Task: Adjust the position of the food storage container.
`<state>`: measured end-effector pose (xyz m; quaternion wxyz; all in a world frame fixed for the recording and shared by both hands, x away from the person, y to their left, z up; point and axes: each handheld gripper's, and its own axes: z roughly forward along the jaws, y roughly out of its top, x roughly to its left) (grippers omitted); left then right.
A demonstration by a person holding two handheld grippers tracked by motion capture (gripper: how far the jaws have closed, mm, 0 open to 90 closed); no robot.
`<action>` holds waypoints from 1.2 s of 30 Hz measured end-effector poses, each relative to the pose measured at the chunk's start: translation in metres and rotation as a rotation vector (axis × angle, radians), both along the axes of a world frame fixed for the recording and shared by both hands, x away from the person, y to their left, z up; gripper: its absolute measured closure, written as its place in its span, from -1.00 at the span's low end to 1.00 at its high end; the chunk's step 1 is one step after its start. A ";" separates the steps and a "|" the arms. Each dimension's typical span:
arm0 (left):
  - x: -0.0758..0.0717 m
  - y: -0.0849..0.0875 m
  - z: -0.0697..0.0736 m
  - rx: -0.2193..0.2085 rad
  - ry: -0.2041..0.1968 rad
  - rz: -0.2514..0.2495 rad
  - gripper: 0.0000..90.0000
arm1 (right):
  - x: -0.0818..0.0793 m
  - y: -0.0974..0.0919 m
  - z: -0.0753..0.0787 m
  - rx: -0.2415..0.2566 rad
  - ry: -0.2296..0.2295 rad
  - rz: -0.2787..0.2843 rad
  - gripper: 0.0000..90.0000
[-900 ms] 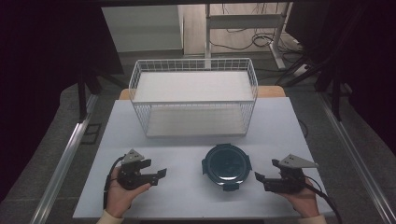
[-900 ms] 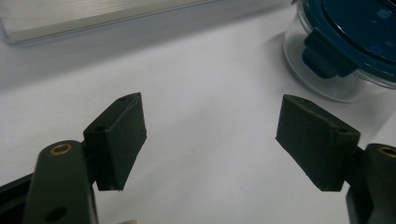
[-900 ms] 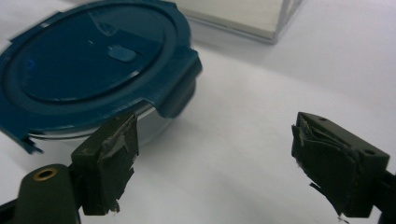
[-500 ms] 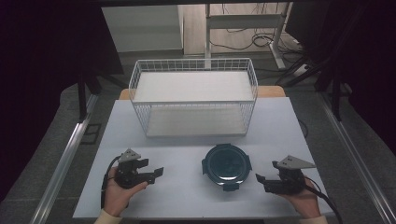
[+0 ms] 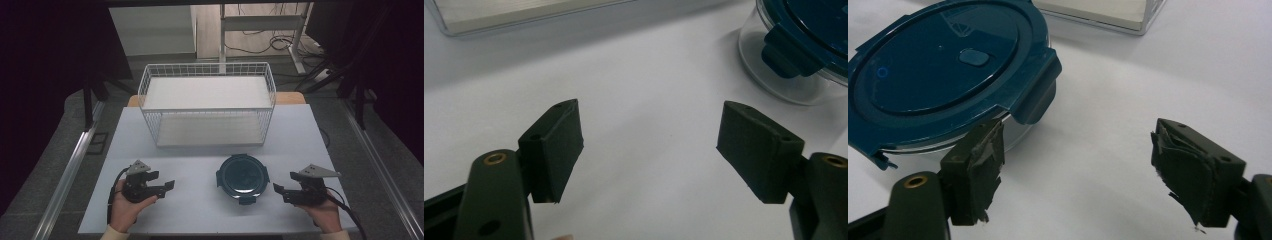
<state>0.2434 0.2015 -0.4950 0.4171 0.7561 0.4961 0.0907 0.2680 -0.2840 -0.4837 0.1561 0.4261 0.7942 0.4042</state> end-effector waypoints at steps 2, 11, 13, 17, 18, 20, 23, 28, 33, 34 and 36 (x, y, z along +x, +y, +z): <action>0.000 -0.001 0.000 -0.036 0.014 -0.018 -0.44 | 0.000 0.000 0.000 -0.006 -0.002 -0.001 -0.51; -0.003 -0.009 -0.001 -0.008 0.009 -0.033 -0.45 | -0.001 0.003 0.006 0.007 0.003 -0.008 -0.49; -0.004 -0.010 -0.001 -0.006 0.007 -0.032 -0.45 | -0.002 0.007 0.008 0.005 0.008 0.003 -0.49; -0.004 -0.011 -0.001 0.001 0.005 -0.031 -0.45 | -0.003 0.013 0.009 -0.002 0.019 0.023 -0.46; -0.004 -0.010 0.000 0.004 0.004 -0.033 -0.45 | -0.003 0.016 0.010 -0.022 0.020 0.030 -0.43; -0.005 -0.009 -0.002 0.004 0.008 -0.023 -0.45 | -0.003 0.018 0.012 -0.027 0.019 0.039 -0.40; -0.006 -0.009 -0.003 0.004 0.014 -0.023 -0.45 | -0.005 0.024 0.016 -0.039 0.023 0.067 -0.38; -0.008 -0.011 -0.003 0.009 0.011 -0.032 -0.46 | -0.010 0.037 0.017 -0.087 0.014 0.101 -0.32; -0.008 -0.010 -0.005 0.009 0.019 -0.025 -0.46 | -0.014 0.050 0.016 -0.068 0.046 0.195 -0.14; -0.009 -0.011 -0.005 0.010 0.020 -0.027 -0.46 | -0.014 0.052 0.016 -0.070 0.050 0.208 -0.13; -0.009 -0.011 -0.006 0.015 0.019 -0.031 -0.46 | -0.016 0.054 0.017 -0.086 0.033 0.214 -0.09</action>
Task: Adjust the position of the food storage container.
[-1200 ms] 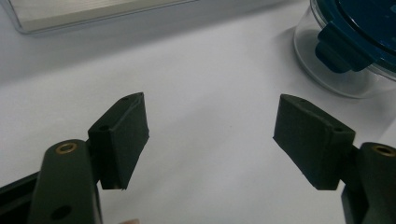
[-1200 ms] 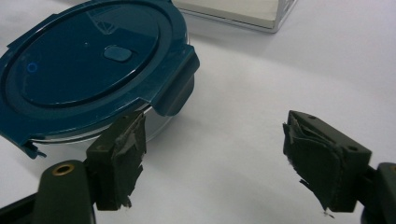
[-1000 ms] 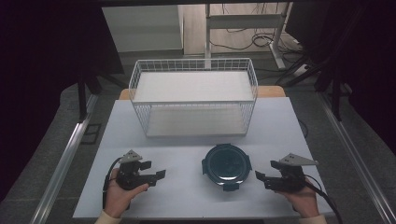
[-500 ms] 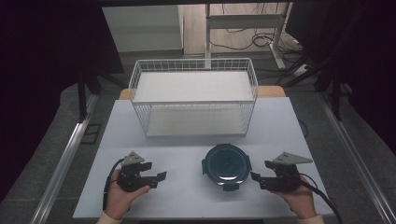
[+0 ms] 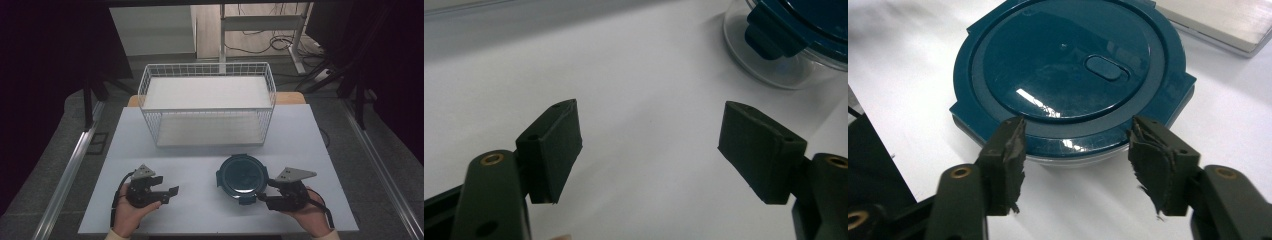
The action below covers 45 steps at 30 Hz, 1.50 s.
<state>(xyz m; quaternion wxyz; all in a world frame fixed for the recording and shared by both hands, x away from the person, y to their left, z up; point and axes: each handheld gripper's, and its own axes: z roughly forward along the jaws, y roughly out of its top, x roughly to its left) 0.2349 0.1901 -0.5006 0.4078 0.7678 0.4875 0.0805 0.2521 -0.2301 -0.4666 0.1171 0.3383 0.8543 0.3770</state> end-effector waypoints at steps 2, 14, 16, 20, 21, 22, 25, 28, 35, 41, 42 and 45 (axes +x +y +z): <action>0.000 -0.001 -0.001 0.003 0.003 -0.001 -0.46 | 0.000 -0.001 0.001 0.000 0.001 0.002 -0.03; 0.000 0.000 -0.003 0.013 0.010 0.002 -0.46 | 0.004 -0.018 -0.002 -0.022 0.064 0.013 0.69; 0.000 0.000 -0.003 0.014 0.009 0.002 -0.46 | 0.006 -0.020 -0.004 -0.033 0.086 0.016 0.82; 0.000 0.000 -0.004 0.015 0.010 0.001 -0.46 | 0.008 -0.021 -0.007 -0.062 0.103 0.007 0.98; 0.000 0.000 -0.004 0.015 0.012 0.001 -0.46 | 0.011 -0.019 -0.011 -0.076 0.101 0.006 0.99; 0.000 0.000 -0.004 0.016 0.012 -0.001 -0.46 | 0.012 -0.018 -0.013 -0.080 0.103 0.005 0.99; 0.000 -0.001 -0.004 0.018 0.007 0.002 -0.46 | 0.014 -0.013 -0.017 -0.093 0.102 0.001 0.99; -0.001 -0.001 -0.003 0.014 -0.002 0.004 -0.46 | 0.016 -0.008 -0.020 -0.112 0.075 0.001 0.99; 0.000 0.001 -0.003 0.015 0.001 0.009 -0.46 | 0.018 -0.005 -0.022 -0.152 0.022 0.007 0.99; 0.001 0.005 -0.003 0.005 0.007 0.019 -0.46 | 0.020 -0.001 -0.024 -0.152 -0.001 0.017 1.00; 0.001 0.005 -0.003 0.005 0.008 0.019 -0.46 | 0.020 0.000 -0.024 -0.152 -0.004 0.023 0.99; 0.002 0.005 -0.004 -0.002 0.015 0.017 -0.47 | 0.021 0.005 -0.025 -0.144 -0.007 0.051 0.99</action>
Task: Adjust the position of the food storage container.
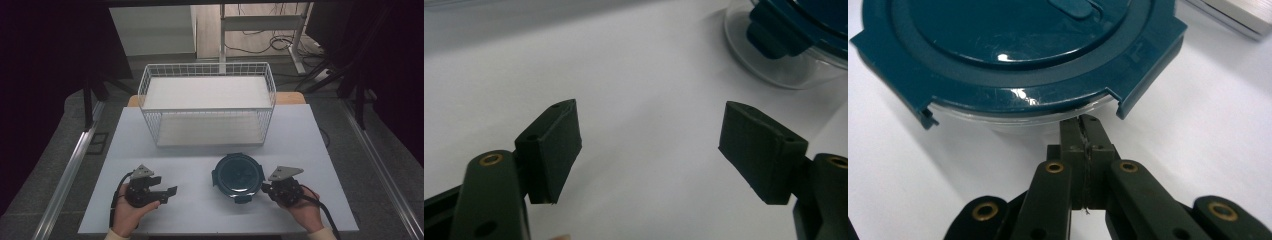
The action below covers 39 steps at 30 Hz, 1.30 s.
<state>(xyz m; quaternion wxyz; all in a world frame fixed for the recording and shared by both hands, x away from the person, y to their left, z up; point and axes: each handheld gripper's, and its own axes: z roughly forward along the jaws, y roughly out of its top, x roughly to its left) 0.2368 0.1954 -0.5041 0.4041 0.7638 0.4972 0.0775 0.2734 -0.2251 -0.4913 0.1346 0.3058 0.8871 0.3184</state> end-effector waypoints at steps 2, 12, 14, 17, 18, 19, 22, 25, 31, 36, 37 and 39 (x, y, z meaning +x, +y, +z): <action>0.000 0.001 0.001 0.004 -0.006 0.009 -0.47 | 0.001 0.004 -0.001 0.002 -0.003 0.017 0.99; 0.000 0.004 0.001 0.019 -0.008 0.029 -0.47 | 0.009 0.030 -0.002 -0.027 -0.036 0.058 1.00; 0.000 0.003 0.001 0.024 -0.010 0.028 -0.47 | 0.011 0.035 -0.002 -0.028 -0.044 0.065 0.99; 0.000 0.004 0.002 0.017 -0.009 0.030 -0.48 | 0.014 0.043 -0.003 -0.026 -0.046 0.076 1.00; 0.000 0.004 0.002 0.014 -0.009 0.031 -0.48 | 0.014 0.046 -0.003 -0.025 -0.045 0.080 1.00; 0.000 0.005 0.002 0.012 -0.008 0.031 -0.48 | 0.014 0.049 -0.003 -0.026 -0.043 0.089 1.00; 0.001 0.007 0.002 0.004 -0.005 0.035 -0.48 | 0.014 0.061 -0.003 -0.029 -0.038 0.121 1.00; 0.001 0.007 0.002 0.000 -0.001 0.038 -0.48 | 0.015 0.075 -0.001 -0.030 -0.040 0.143 1.00; 0.001 0.008 0.002 -0.005 0.000 0.037 -0.48 | 0.021 0.090 -0.002 -0.032 -0.043 0.141 0.99; 0.001 0.008 0.001 -0.002 0.005 0.036 -0.48 | 0.019 0.089 -0.001 -0.008 -0.036 0.150 1.00; 0.001 0.009 0.001 -0.002 0.003 0.036 -0.48 | 0.018 0.087 0.000 0.001 -0.036 0.152 1.00; 0.000 0.010 0.003 -0.007 -0.004 0.038 -0.48 | 0.015 0.082 0.005 0.018 -0.036 0.140 1.00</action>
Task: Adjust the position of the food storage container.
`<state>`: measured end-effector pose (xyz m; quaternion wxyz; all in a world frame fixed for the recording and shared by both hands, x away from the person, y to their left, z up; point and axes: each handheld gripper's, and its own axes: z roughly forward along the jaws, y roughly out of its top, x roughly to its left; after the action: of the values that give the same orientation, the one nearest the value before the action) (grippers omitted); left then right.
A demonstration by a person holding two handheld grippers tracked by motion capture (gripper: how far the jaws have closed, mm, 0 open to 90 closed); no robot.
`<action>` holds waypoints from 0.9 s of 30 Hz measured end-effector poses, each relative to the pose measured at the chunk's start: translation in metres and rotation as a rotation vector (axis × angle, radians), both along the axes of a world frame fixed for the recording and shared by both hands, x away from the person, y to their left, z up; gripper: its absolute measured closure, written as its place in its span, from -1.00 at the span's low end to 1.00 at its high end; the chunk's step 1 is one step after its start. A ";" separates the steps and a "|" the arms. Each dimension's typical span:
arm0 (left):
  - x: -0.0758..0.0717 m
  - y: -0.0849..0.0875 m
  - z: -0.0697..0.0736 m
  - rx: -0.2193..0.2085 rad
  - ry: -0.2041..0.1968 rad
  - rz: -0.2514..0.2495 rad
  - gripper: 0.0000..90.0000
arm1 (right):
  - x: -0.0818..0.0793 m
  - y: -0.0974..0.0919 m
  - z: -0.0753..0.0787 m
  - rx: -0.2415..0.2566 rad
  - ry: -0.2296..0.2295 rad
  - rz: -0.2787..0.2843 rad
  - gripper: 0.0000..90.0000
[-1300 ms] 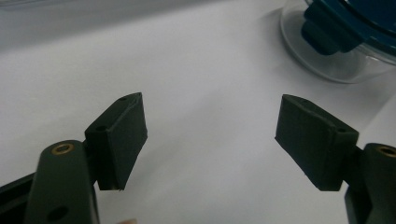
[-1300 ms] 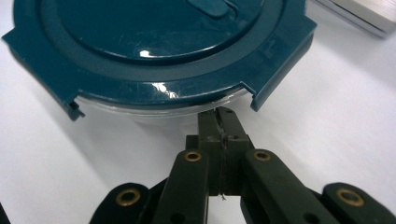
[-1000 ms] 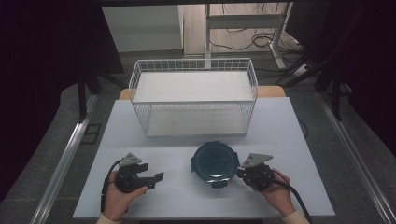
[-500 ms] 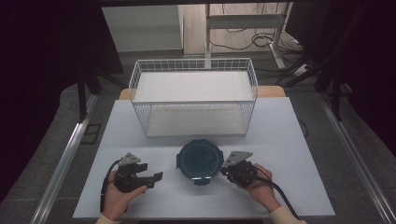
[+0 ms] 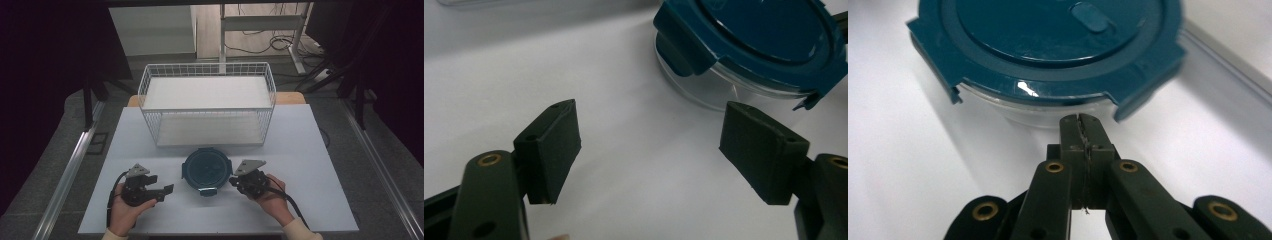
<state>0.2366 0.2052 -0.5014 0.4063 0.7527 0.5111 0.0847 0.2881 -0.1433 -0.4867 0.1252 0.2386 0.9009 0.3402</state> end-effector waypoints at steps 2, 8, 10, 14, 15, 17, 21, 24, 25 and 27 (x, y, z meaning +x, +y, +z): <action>0.000 0.001 0.001 -0.005 -0.003 0.001 -0.48 | -0.003 -0.009 0.006 0.033 -0.007 -0.012 1.00; 0.000 0.002 0.000 -0.006 0.000 0.004 -0.48 | -0.004 -0.042 0.013 0.120 0.006 -0.105 0.99; 0.000 0.002 0.001 -0.007 -0.002 0.005 -0.48 | 0.000 -0.051 0.013 0.160 0.024 -0.140 0.99; 0.001 0.002 0.001 -0.029 0.002 0.003 -0.48 | 0.005 -0.059 0.011 0.223 0.032 -0.211 0.15; 0.002 0.003 0.001 -0.048 0.008 -0.003 -0.48 | 0.006 -0.060 0.010 0.230 0.030 -0.226 0.02; 0.003 0.003 0.004 -0.061 0.002 0.003 -0.48 | 0.005 -0.060 0.011 0.235 0.022 -0.241 -0.13; 0.004 0.003 0.005 -0.065 -0.005 0.002 -0.48 | 0.004 -0.061 0.011 0.242 0.048 -0.231 -0.25; 0.004 0.002 0.004 -0.058 -0.005 -0.001 -0.48 | 0.005 -0.061 0.011 0.258 0.067 -0.238 -0.27; 0.004 0.002 0.004 -0.055 -0.005 -0.002 -0.48 | 0.005 -0.061 0.011 0.265 0.070 -0.245 -0.28; 0.003 0.002 0.004 -0.055 -0.007 -0.001 -0.48 | 0.006 -0.062 0.011 0.269 0.068 -0.264 -0.36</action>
<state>0.2397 0.2071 -0.4975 0.4287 0.7413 0.5112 0.0732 0.2942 -0.2054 -0.4758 0.1052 0.3806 0.8119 0.4300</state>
